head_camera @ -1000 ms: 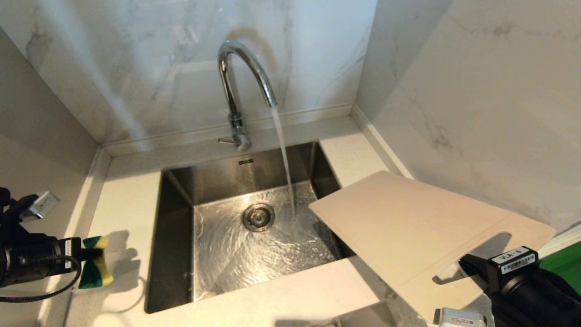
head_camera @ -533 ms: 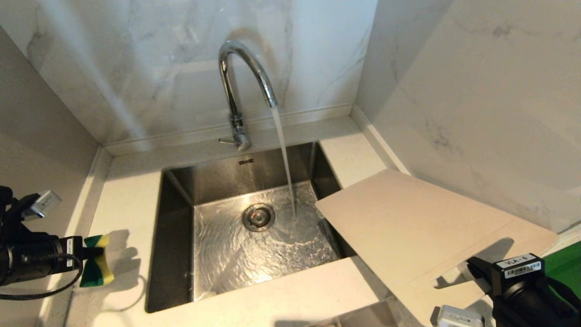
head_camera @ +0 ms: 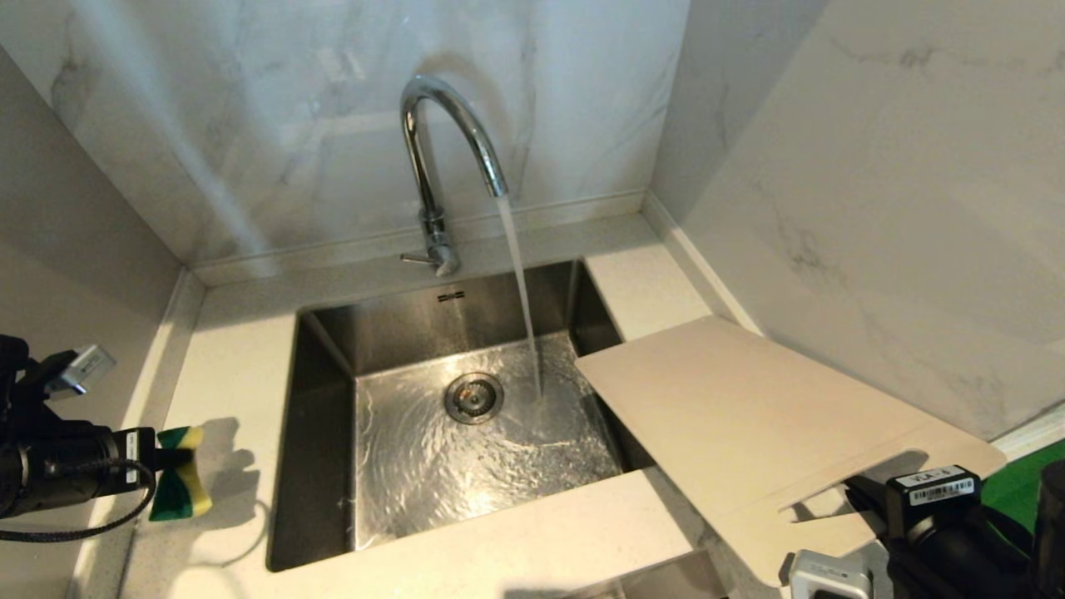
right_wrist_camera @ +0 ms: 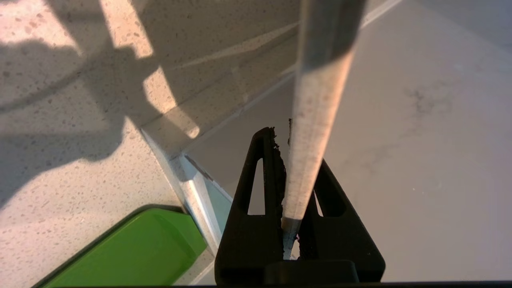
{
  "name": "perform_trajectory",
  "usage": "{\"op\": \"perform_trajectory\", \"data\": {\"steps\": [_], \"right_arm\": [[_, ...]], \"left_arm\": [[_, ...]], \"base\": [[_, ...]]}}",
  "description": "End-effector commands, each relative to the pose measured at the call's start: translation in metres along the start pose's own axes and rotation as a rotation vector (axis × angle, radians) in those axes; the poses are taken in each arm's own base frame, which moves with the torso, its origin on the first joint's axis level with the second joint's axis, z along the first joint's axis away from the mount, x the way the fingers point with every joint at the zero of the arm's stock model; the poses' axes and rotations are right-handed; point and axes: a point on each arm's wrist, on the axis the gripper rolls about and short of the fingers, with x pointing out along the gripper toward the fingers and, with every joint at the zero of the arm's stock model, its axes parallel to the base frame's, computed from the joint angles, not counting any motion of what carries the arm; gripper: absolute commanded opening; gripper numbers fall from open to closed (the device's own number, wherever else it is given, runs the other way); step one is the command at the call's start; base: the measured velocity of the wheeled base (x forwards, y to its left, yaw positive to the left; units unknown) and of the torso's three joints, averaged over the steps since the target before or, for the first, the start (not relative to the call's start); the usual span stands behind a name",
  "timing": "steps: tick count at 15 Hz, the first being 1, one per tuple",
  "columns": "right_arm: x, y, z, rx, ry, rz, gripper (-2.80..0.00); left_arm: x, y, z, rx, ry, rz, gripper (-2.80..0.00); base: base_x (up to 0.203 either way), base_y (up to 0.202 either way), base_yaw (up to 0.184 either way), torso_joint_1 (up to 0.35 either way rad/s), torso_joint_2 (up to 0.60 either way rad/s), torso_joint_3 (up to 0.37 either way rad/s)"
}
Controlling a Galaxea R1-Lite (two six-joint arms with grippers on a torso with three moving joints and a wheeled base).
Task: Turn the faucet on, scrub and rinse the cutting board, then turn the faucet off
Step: Put down the cutting board
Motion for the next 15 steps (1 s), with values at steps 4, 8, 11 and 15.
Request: {"op": "perform_trajectory", "data": {"steps": [4, 8, 11, 15], "right_arm": [[0.01, 0.008, 0.004, 0.033, 0.006, 0.063, -2.8], [0.015, 0.028, 0.008, 0.12, 0.004, 0.168, -2.8], [0.014, 0.045, 0.01, 0.165, -0.04, 0.242, -2.8], [0.019, 0.046, 0.013, 0.174, -0.064, 0.264, -2.8]], "left_arm": [[0.002, 0.001, -0.001, -0.005, 0.008, -0.001, -2.8], [0.006, 0.002, -0.002, -0.008, 0.023, 0.001, -2.8], [0.013, 0.006, -0.005, -0.03, 0.052, 0.012, -2.8], [0.014, 0.006, -0.003, -0.042, 0.048, 0.012, -2.8]], "base": [[0.0, 0.0, 0.0, 0.0, 0.0, 0.0], [0.0, 0.0, 0.0, 0.0, 0.0, 0.0], [0.0, 0.0, 0.0, 0.0, 0.0, 0.0], [0.0, 0.0, 0.0, 0.0, 0.0, 0.0]]}}
